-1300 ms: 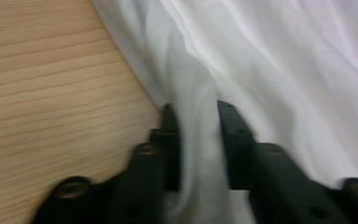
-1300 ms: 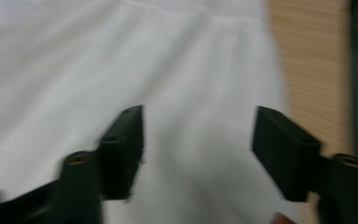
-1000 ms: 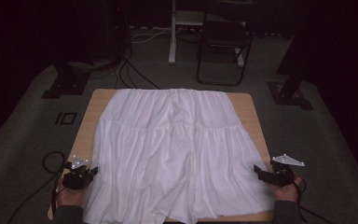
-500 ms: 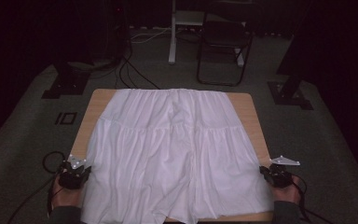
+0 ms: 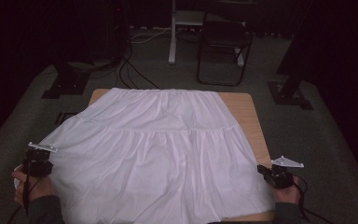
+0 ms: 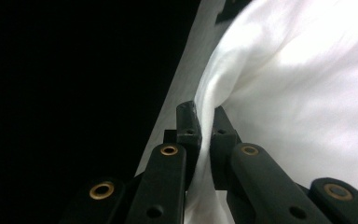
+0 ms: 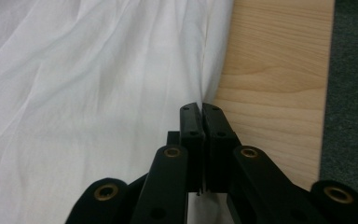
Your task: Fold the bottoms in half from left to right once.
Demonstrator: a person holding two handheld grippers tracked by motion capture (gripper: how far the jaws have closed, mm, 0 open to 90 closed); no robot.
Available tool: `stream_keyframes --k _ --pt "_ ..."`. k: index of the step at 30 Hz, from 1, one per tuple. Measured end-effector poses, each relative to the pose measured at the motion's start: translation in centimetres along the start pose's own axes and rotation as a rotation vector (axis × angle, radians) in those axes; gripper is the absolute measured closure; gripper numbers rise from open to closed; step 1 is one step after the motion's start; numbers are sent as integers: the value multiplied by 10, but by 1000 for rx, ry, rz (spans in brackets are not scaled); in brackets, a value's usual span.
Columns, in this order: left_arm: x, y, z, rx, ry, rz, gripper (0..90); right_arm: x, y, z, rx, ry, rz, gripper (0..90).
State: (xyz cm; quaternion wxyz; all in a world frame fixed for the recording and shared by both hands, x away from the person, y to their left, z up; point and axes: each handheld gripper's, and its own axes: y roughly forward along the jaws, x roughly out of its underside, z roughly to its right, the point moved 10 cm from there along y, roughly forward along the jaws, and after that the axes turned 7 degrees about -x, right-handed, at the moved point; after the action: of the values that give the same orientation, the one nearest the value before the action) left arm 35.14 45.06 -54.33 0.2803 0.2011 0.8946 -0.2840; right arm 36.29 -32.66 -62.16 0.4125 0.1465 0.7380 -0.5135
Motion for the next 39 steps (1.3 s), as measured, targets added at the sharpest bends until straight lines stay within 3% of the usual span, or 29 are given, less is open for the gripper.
stream_keyframes --k 1,3,4,5,6,7,8,9,10,11,12,13,14,15,21,23,24,25,27,28,29,30,31,32,33,34,35,36,39 --pt "-9 -14 7 77 -39 42 870 0 1 0 1 -2 -5 875" --pt "-13 -23 11 116 -53 66 869 2 2 0 2 -1 -8 873" --pt "-23 -47 24 231 -71 136 868 2 2 1 2 2 -5 872" --pt "-23 -47 24 231 -71 136 868 2 2 1 2 2 -5 872" --pt "-33 -74 37 348 -78 200 868 3 2 2 0 9 0 868" --pt "-33 -74 37 348 -78 200 868 3 2 3 -1 12 0 868" --pt "-45 -107 54 494 -79 282 867 4 3 3 -2 14 -3 867" --pt "-45 -107 54 494 -79 282 867 4 3 3 -2 14 -3 867" --pt "-58 -142 71 620 -55 357 866 7 6 2 0 13 -17 866" --pt "-58 -142 71 620 -55 357 866 9 8 2 1 9 -26 864" --pt "-63 -153 77 662 -51 383 866 9 8 2 1 9 -26 864" --pt "-71 -172 87 738 -45 415 866 10 11 0 6 -5 -38 855" --pt "-84 -201 106 872 -32 463 866 10 11 -1 6 -5 -39 853" --pt "-84 -201 106 872 -32 463 866 10 11 -1 7 -4 -39 849" --pt "-115 -295 171 1156 94 619 866 11 11 0 -3 16 -20 848" --pt "-123 -334 193 1288 128 673 867 11 11 0 -3 20 -18 849" --pt "-127 -367 214 1382 166 700 867 10 11 0 -3 25 -16 851" --pt "-127 -384 228 1429 196 705 866 10 11 0 -4 27 -17 852" --pt "-125 -410 263 1486 277 704 866 11 11 0 -6 33 -15 854" --pt "-125 -410 263 1486 277 704 865 11 11 0 -7 36 -12 854" --pt "-121 -419 293 1521 306 656 861 11 11 0 -7 38 -12 854" --pt "-118 -420 309 1537 317 621 846 11 11 0 -8 39 -10 853" --pt "-114 -421 323 1564 336 584 798 10 11 0 -8 44 -10 849" --pt "-114 -421 323 1564 336 584 702 10 11 0 -9 45 -13 826" --pt "-110 -421 335 1593 342 535 702 10 11 0 -9 45 -13 826" --pt "-108 -420 339 1593 331 522 571 9 12 -1 9 53 -16 641" --pt "-108 -419 338 1596 323 527 534 7 11 -1 33 57 -15 641" --pt "-108 -417 334 1594 316 534 505 3 10 -3 45 56 -4 545" --pt "-115 -398 301 1556 242 569 470 -18 1 -18 68 25 59 450"
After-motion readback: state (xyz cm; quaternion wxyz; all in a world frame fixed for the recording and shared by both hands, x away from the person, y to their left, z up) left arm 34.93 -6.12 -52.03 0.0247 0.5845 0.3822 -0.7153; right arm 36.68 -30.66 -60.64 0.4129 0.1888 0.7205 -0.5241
